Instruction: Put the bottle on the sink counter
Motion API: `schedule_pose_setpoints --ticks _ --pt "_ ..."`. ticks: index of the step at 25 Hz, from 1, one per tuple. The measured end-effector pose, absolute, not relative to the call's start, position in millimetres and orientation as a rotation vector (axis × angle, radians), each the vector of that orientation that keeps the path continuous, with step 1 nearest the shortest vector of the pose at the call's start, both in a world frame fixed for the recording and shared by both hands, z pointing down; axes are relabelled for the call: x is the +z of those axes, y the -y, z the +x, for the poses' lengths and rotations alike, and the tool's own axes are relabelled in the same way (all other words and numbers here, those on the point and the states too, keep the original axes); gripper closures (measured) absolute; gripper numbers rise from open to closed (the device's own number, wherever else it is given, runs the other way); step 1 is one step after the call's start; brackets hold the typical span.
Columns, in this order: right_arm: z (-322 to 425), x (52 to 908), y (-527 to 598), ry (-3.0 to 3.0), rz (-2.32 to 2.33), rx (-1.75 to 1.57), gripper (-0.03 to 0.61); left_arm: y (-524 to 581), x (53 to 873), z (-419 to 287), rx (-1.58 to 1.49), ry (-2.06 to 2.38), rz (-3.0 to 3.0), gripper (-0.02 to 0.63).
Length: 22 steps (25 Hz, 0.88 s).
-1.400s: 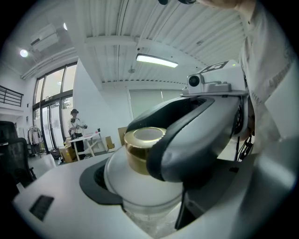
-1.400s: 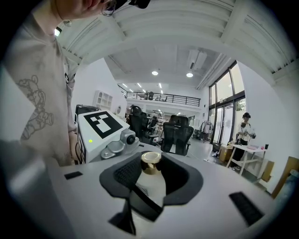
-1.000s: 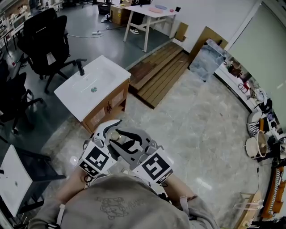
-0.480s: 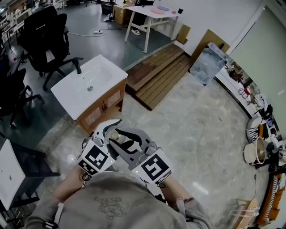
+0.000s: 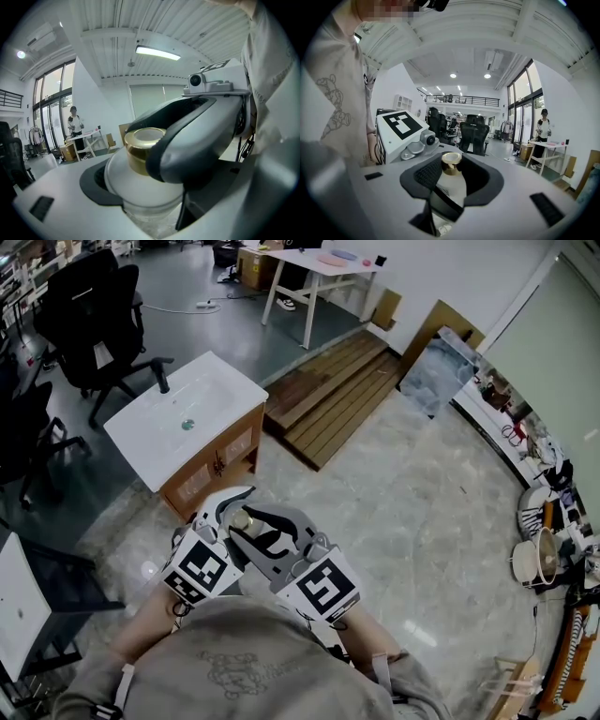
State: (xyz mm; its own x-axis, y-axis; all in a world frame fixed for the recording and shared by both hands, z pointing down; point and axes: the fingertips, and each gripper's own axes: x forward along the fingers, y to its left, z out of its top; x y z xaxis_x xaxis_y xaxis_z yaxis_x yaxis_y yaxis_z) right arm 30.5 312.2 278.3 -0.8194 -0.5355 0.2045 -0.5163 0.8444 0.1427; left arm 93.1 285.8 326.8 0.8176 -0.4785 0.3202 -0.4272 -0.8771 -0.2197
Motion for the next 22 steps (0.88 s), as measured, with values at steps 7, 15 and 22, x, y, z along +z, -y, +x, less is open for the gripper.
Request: schedule_pose_setpoints --ticks 7,15,22 --pt "18 287 -282 2.789 0.77 -0.108 0.445 -255 335 80 -0.571 -0.754 -2.864 0.291" --pt "0 298 -231 2.792 0.729 -0.085 0.445 -203 347 61 -0.594 -0.794 -2.88 0.291" --pt "-12 307 -174 2.778 0.724 -0.036 0.445 -147 358 48 -0.616 -0.798 -2.905 0.291"
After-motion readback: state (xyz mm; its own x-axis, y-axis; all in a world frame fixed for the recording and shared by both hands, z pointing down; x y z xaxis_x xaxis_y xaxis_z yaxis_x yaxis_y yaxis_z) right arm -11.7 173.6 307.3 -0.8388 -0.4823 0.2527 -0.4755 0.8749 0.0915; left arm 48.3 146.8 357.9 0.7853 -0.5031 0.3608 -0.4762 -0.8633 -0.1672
